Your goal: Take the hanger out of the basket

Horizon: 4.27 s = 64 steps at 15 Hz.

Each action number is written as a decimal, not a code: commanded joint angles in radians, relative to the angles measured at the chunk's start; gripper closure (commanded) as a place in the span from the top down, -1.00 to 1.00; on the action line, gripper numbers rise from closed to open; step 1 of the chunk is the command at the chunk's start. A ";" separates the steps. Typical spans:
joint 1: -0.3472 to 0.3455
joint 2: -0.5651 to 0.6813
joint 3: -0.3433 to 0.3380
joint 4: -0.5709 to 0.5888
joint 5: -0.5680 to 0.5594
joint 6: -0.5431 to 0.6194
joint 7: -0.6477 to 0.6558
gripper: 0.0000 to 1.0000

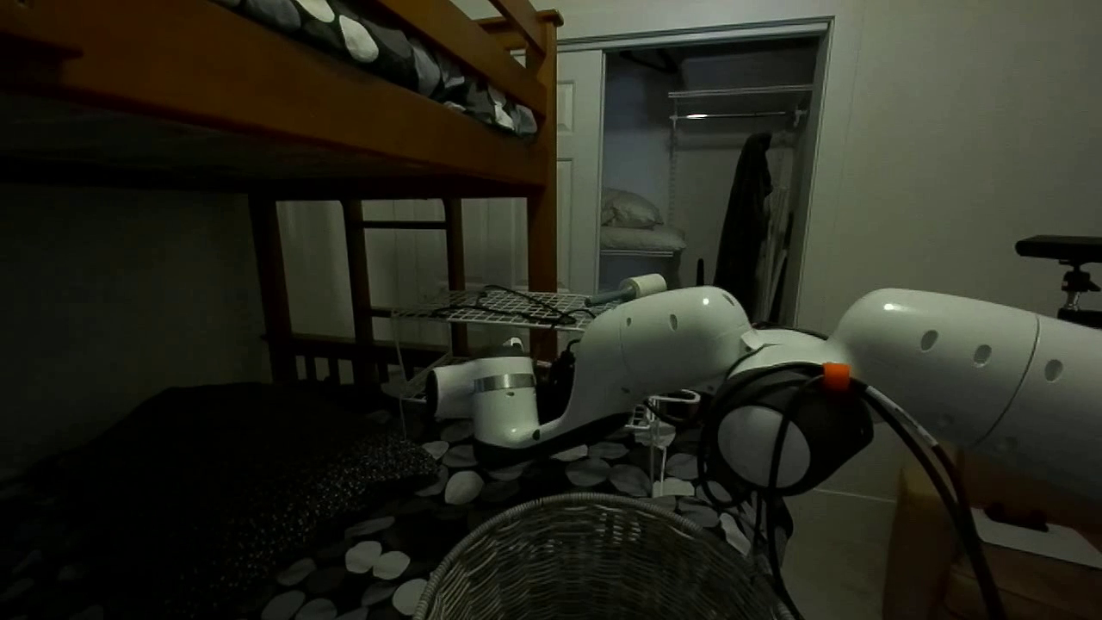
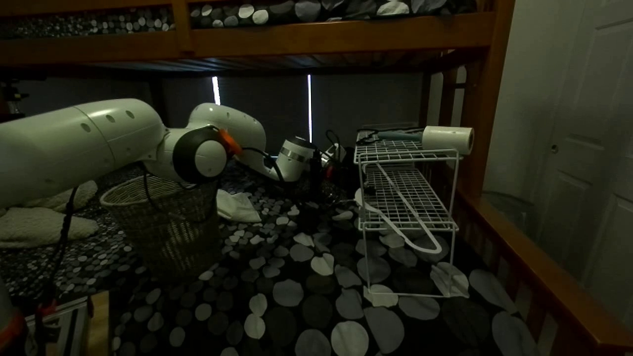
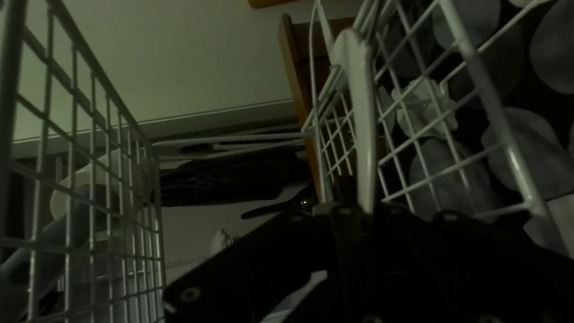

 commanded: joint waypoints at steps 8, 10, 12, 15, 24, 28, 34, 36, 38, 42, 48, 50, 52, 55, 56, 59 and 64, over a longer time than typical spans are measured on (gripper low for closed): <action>-0.031 0.000 0.049 0.087 0.036 0.054 -0.038 0.06; -0.032 0.000 0.052 0.096 0.035 0.054 -0.039 0.36; -0.031 0.001 0.051 0.104 0.031 0.053 -0.038 0.64; -0.021 0.007 0.023 0.105 0.005 0.027 -0.031 1.00; -0.183 -0.060 0.215 0.103 0.172 0.369 -0.168 1.00; -0.270 -0.080 0.251 0.082 0.190 0.424 -0.361 1.00; -0.278 -0.069 0.210 0.082 0.113 0.451 -0.564 1.00; -0.244 -0.053 0.171 0.076 0.054 0.461 -0.549 1.00; -0.209 -0.030 0.124 0.066 -0.025 0.481 -0.507 1.00; -0.082 0.022 0.035 0.024 -0.178 0.451 -0.369 1.00; 0.153 0.075 -0.062 -0.010 -0.367 0.322 -0.239 1.00; 0.229 0.096 -0.058 0.001 -0.377 0.255 -0.222 1.00; 0.287 0.105 -0.064 0.010 -0.390 0.212 -0.213 1.00; 0.347 0.072 -0.035 0.005 -0.357 0.167 -0.226 1.00; 0.347 0.031 0.007 -0.015 -0.311 0.174 -0.259 1.00; 0.323 -0.093 0.083 -0.089 -0.241 0.239 -0.317 1.00; 0.238 -0.277 0.185 -0.150 -0.104 0.247 -0.324 1.00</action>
